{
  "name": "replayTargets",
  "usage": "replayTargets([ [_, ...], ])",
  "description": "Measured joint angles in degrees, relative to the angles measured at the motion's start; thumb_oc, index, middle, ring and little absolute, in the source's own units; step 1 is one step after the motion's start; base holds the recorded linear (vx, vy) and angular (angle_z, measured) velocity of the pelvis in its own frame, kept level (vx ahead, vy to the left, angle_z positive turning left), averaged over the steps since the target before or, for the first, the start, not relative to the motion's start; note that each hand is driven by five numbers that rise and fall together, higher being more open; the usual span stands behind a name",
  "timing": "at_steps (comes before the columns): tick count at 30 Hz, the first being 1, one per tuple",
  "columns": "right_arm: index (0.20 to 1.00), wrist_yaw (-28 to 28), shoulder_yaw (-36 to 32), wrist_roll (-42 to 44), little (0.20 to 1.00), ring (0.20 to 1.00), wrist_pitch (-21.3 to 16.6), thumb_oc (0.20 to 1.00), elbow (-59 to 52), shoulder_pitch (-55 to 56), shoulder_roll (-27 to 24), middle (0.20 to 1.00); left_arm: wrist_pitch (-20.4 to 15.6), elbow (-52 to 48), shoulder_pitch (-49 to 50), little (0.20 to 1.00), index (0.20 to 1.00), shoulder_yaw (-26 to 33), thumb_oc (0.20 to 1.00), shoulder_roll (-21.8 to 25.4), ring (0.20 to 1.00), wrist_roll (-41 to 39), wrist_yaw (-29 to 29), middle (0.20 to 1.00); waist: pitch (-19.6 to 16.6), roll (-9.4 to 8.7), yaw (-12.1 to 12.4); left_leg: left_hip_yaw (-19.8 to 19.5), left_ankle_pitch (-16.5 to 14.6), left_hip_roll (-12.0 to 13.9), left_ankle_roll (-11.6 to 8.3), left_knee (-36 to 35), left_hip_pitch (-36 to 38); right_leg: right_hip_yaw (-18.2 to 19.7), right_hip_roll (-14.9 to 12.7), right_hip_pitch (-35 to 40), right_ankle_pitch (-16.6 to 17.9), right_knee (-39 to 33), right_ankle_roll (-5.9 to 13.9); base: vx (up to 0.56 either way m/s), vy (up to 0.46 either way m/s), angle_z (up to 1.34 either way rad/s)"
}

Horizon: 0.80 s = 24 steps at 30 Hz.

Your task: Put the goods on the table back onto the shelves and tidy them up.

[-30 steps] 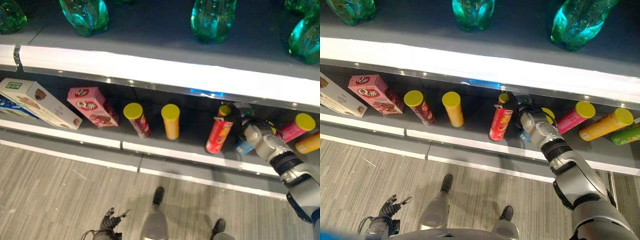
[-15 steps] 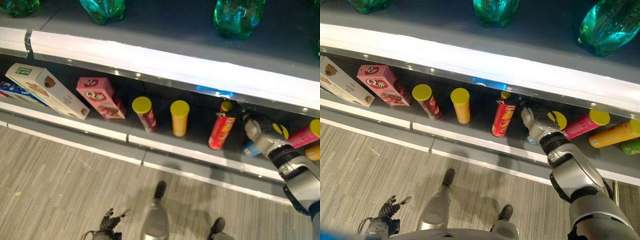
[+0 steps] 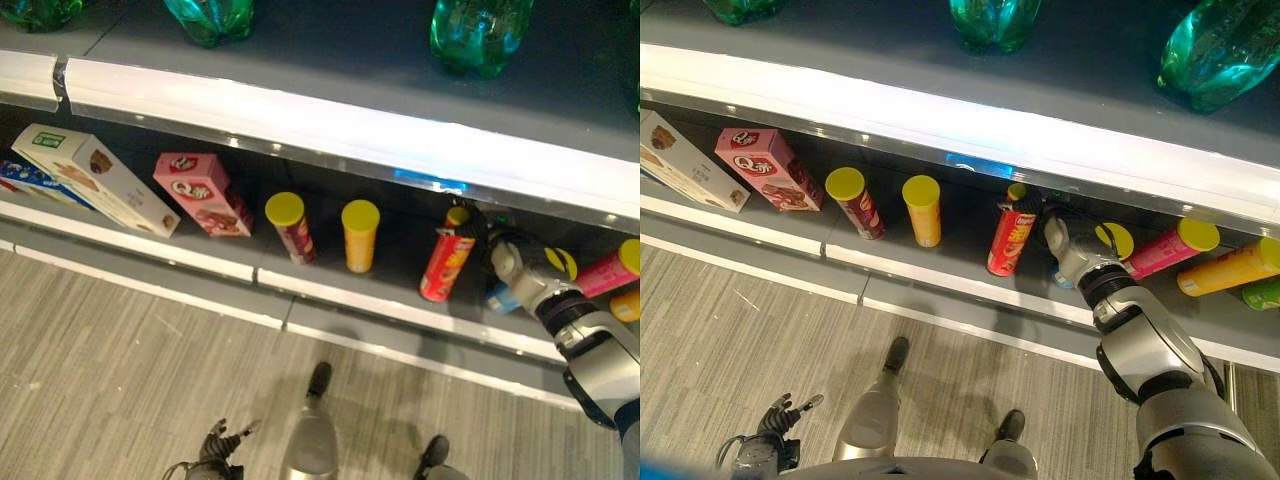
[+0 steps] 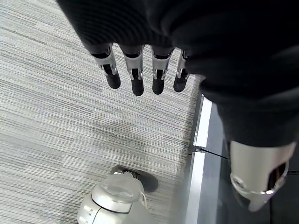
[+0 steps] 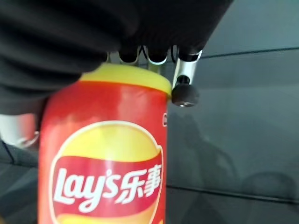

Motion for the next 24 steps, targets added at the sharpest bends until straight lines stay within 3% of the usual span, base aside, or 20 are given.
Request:
replayTargets([
  [24, 0.200, -3.4, -1.5, 1.1, 0.200, 0.200, 1.3, 0.200, -0.1, -0.6, 1.7, 0.200, 0.0, 2.3, -1.0, 1.000, 1.000, 0.0, 1.000, 0.0, 1.000, -1.7, 1.3, 1.000, 0.5, 1.08, 0.2, -1.6, 0.0, -0.7, -0.01, 1.5, -2.9, -1.4, -0.1, -1.0, 0.0, 0.0, -0.01, 0.00, 0.002, 0.03],
])
